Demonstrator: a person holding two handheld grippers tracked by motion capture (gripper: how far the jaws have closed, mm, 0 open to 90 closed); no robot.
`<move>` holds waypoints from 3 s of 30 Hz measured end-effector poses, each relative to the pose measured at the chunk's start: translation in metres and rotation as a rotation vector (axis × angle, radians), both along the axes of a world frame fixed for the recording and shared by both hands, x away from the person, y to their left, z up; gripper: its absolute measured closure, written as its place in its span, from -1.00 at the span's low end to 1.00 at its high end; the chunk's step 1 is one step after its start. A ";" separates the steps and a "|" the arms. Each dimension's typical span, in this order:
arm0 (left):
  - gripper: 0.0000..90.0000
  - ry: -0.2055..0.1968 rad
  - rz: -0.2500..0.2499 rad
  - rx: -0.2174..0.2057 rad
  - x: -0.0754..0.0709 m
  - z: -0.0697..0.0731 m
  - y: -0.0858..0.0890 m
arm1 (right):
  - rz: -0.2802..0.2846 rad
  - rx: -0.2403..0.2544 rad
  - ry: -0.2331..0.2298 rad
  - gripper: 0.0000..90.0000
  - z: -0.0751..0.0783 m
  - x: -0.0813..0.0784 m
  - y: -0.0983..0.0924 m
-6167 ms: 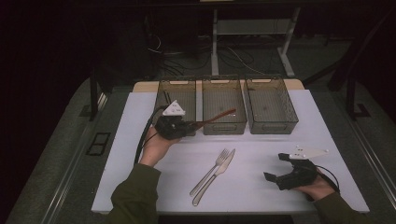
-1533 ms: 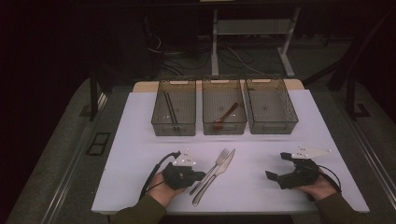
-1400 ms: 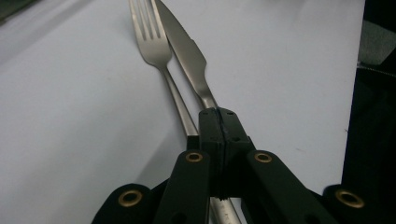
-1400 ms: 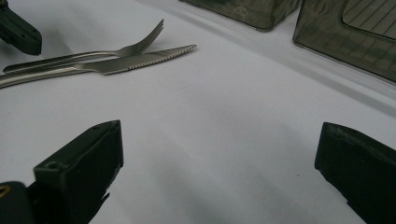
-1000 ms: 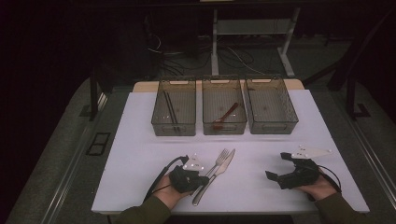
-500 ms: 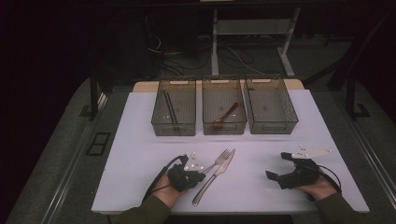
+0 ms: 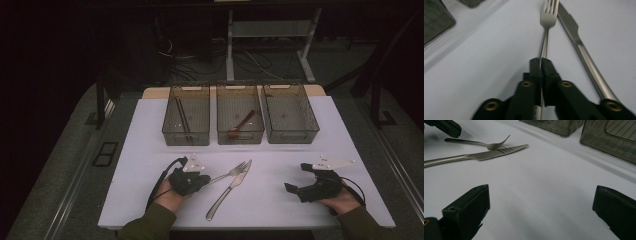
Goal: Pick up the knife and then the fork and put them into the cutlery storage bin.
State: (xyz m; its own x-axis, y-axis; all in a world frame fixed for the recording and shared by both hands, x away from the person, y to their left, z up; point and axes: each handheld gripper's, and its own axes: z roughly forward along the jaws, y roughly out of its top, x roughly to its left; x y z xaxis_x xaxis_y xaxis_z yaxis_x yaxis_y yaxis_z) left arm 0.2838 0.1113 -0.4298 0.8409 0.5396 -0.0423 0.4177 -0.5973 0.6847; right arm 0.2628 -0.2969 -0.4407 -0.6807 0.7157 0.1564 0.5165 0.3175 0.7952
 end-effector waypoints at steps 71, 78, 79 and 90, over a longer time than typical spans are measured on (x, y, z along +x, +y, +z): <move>0.88 0.036 -0.122 0.022 0.034 0.044 -0.051 | 0.017 0.036 0.019 -0.97 0.009 0.000 0.001; 0.88 -0.044 -0.127 -0.097 0.029 0.056 -0.053 | 0.026 0.146 0.016 -0.67 0.031 0.004 0.009; 0.88 -0.047 -0.129 -0.104 0.028 0.056 -0.055 | 0.026 0.169 0.014 -0.65 0.032 0.005 0.011; 0.88 -0.085 -0.118 -0.149 0.022 0.052 -0.078 | 0.107 0.307 0.017 0.04 0.053 0.020 0.045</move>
